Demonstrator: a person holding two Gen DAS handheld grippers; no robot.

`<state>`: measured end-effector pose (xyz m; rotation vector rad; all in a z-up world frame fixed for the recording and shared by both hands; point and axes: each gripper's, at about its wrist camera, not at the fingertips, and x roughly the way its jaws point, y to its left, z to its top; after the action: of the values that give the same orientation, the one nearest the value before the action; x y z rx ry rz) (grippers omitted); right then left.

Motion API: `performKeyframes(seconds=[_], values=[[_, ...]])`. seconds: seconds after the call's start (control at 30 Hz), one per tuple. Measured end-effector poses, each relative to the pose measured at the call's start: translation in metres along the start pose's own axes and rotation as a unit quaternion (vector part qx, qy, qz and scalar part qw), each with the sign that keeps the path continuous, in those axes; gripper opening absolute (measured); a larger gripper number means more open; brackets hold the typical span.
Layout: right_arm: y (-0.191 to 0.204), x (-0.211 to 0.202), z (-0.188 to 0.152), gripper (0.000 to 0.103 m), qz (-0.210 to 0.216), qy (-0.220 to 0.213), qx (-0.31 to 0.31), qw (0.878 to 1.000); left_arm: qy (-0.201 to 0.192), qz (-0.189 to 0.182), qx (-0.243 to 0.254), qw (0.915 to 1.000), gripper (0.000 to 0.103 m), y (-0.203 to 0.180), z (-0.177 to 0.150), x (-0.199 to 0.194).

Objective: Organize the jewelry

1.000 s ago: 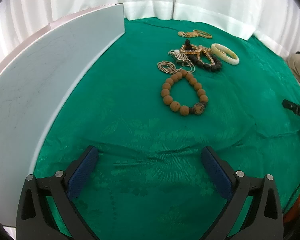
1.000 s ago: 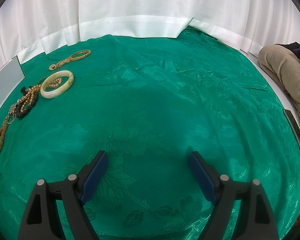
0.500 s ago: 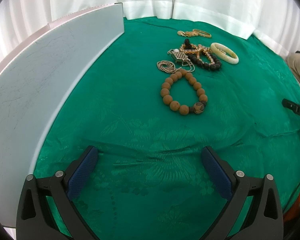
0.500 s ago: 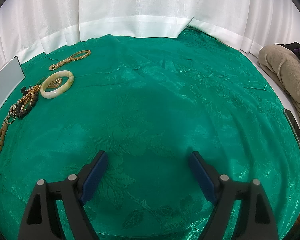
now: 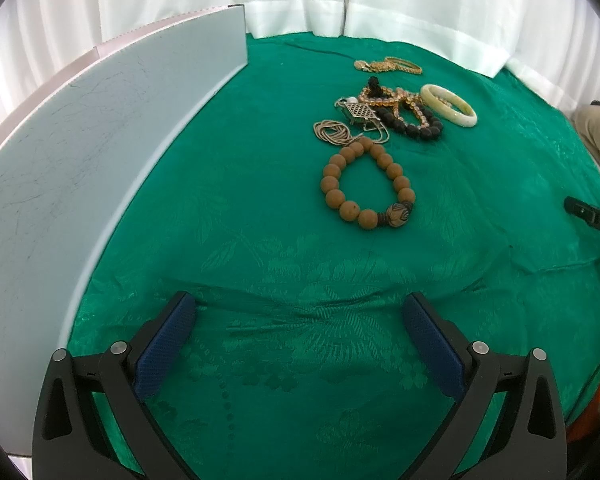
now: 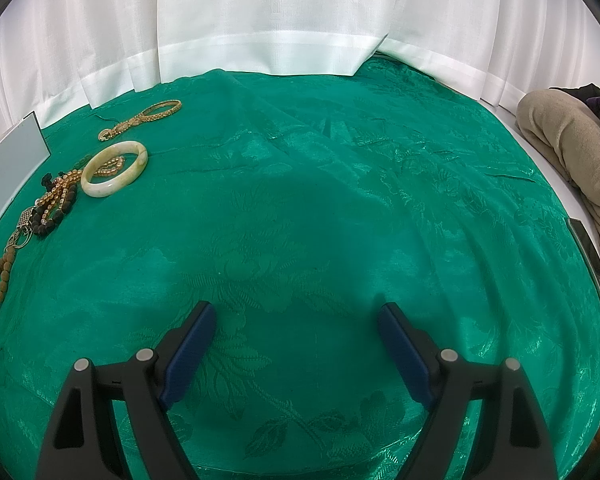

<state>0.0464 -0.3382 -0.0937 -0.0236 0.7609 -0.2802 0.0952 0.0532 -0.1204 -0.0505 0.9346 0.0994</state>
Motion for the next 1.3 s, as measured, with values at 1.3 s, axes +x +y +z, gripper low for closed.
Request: performKeyframes(seconds=[1.3], values=[[-0.0008,0.0000,-0.0001,0.085,0.000,-0.002,0.000,1.000,0.002,-0.004,0.002,1.0000,0.103,-0.0003,-0.0021,0.0022]])
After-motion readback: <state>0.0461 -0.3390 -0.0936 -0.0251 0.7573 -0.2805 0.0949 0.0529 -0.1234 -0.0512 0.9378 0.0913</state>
